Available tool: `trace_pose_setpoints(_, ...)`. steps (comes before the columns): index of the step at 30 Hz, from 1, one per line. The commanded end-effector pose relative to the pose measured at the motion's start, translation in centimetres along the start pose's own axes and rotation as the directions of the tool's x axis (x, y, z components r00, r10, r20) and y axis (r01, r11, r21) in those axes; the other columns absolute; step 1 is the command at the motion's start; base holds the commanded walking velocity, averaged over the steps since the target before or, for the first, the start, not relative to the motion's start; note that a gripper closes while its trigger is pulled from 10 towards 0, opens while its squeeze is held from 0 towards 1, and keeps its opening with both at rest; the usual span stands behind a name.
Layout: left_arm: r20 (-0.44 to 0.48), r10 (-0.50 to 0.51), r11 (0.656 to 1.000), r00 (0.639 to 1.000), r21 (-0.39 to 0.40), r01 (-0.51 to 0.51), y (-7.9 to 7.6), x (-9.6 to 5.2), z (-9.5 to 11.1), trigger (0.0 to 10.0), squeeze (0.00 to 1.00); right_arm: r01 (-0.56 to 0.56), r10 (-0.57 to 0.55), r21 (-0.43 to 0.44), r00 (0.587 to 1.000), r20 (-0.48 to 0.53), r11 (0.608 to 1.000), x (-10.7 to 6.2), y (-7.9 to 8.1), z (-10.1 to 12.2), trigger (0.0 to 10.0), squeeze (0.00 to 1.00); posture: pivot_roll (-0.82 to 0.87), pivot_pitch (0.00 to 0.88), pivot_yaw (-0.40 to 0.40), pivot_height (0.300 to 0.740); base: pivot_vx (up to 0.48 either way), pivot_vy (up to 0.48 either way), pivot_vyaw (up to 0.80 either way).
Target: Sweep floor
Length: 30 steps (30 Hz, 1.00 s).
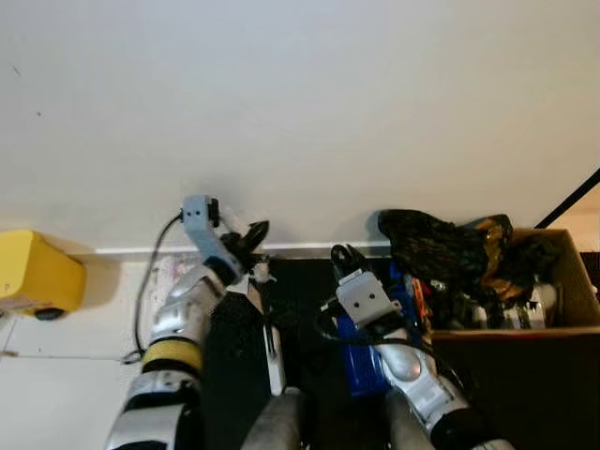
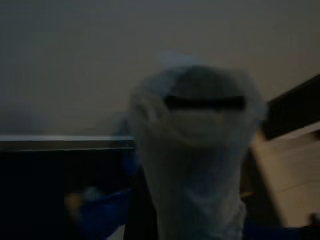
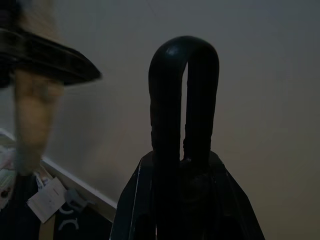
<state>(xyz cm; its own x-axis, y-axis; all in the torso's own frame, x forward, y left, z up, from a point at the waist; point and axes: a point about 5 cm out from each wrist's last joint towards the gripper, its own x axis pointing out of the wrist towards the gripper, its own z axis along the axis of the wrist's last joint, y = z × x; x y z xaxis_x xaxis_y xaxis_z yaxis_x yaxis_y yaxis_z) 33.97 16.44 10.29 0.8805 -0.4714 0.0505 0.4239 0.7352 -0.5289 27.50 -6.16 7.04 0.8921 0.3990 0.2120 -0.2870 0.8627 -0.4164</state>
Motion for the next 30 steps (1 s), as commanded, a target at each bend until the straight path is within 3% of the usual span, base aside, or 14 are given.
trace_pose_setpoints(1, 0.075, -0.043, 0.994, 0.996, -0.099, 0.051, -0.5, 0.5, 0.5, 10.0, 0.0, -0.028, 0.03, 0.02, 0.992, -0.122, 0.999, -1.6, 0.5, -2.0, 10.0, 0.0, 0.02, 0.306, 0.109, 0.74, 0.0, 0.0, 0.0)
trace_pose_setpoints(3, 0.086, -0.052, 0.989, 0.995, -0.137, 0.064, -0.7, 0.7, 0.5, 10.0, 0.0, -0.021, 0.024, 0.02, 0.992, -0.124, 1.0, -1.7, 0.3, -2.0, 10.0, 0.0, 0.02, 0.308, 0.11, 0.74, 0.0, 0.0, 0.0)
trace_pose_setpoints(4, 0.098, -0.081, 0.972, 0.992, -0.214, 0.101, -1.3, 1.1, 0.2, 10.0, 0.0, -0.011, 0.013, 0.016, 0.992, -0.126, 1.0, -1.7, 0.0, -2.1, 10.0, 0.0, 0.01, 0.308, 0.114, 0.74, 0.0, 0.0, 0.0)
trace_pose_setpoints(12, 0.129, -0.126, 0.931, 0.984, -0.328, 0.162, -2.7, 2.0, -0.9, 10.0, 0.0, 0.032, -0.031, 0.003, 0.99, -0.135, 0.999, -1.6, -1.3, -2.3, 10.0, 0.0, 0.0, 0.31, 0.113, 0.74, 0.0, 0.0, 0.0)
trace_pose_setpoints(15, 0.159, -0.133, 0.91, 0.978, -0.371, 0.185, -3.2, 2.2, -0.7, 10.0, 0.0, 0.035, -0.034, 0.001, 0.99, -0.137, 0.999, -1.6, -1.5, -2.3, 10.0, 0.0, 0.0, 0.31, 0.112, 0.74, 0.0, 0.0, 0.0)
trace_pose_setpoints(16, 0.203, -0.164, 0.9, 0.965, -0.369, 0.231, -3.6, 2.1, 0.7, 10.0, 0.0, 0.033, -0.033, 0.002, 0.99, -0.137, 0.999, -1.5, -1.5, -2.3, 10.0, 0.0, 0.02, 0.297, 0.112, 0.74, 0.0, 0.0, 0.0)
trace_pose_setpoints(20, 0.258, -0.217, 0.922, 0.941, -0.264, 0.285, -3.4, 0.7, 4.7, 10.0, 0.0, 0.029, -0.028, 0.006, 0.99, -0.141, 1.0, -1.5, -1.4, -2.4, 10.0, 0.0, 0.03, 0.292, 0.112, 0.74, 0.0, 0.0, 0.0)
trace_pose_setpoints(21, 0.258, -0.217, 0.922, 0.941, -0.264, 0.285, -3.4, 0.7, 4.7, 10.0, 0.0, 0.029, -0.028, 0.006, 0.99, -0.141, 1.0, -1.5, -1.4, -2.4, 10.0, 0.0, 0.03, 0.292, 0.112, 0.74, 0.0, 0.0, 0.0)
trace_pose_setpoints(23, 0.257, -0.245, 0.944, 0.935, -0.158, 0.291, -2.8, -0.6, 7.2, 10.0, 0.0, 0.022, -0.02, 0.012, 0.99, -0.141, 1.0, -1.5, -1.2, -2.4, 10.0, 0.0, 0.05, 0.289, 0.112, 0.74, 0.0, 0.0, 0.0)
trace_pose_setpoints(25, 0.249, -0.249, 0.95, 0.936, -0.124, 0.285, -2.5, -1.1, 7.9, 10.0, 0.0, 0.02, -0.017, 0.014, 0.99, -0.141, 1.0, -1.5, -1.1, -2.4, 10.0, 0.0, 0.07, 0.283, 0.112, 0.74, 0.0, 0.0, 0.0)
trace_pose_setpoints(28, 0.165, -0.236, 0.972, 0.958, 0.036, 0.234, -1.4, -2.7, 9.3, 10.0, 0.0, 0.017, -0.014, 0.021, 0.99, -0.14, 1.0, -1.3, -0.8, -2.3, 10.0, 0.0, 0.07, 0.276, 0.114, 0.74, 0.0, 0.0, 0.0)
trace_pose_setpoints(30, 0.165, -0.236, 0.972, 0.958, 0.036, 0.234, -1.4, -2.7, 9.3, 10.0, 0.0, 0.017, -0.014, 0.021, 0.99, -0.14, 1.0, -1.3, -0.8, -2.3, 10.0, 0.0, 0.07, 0.276, 0.114, 0.74, 0.0, 0.0, 0.0)
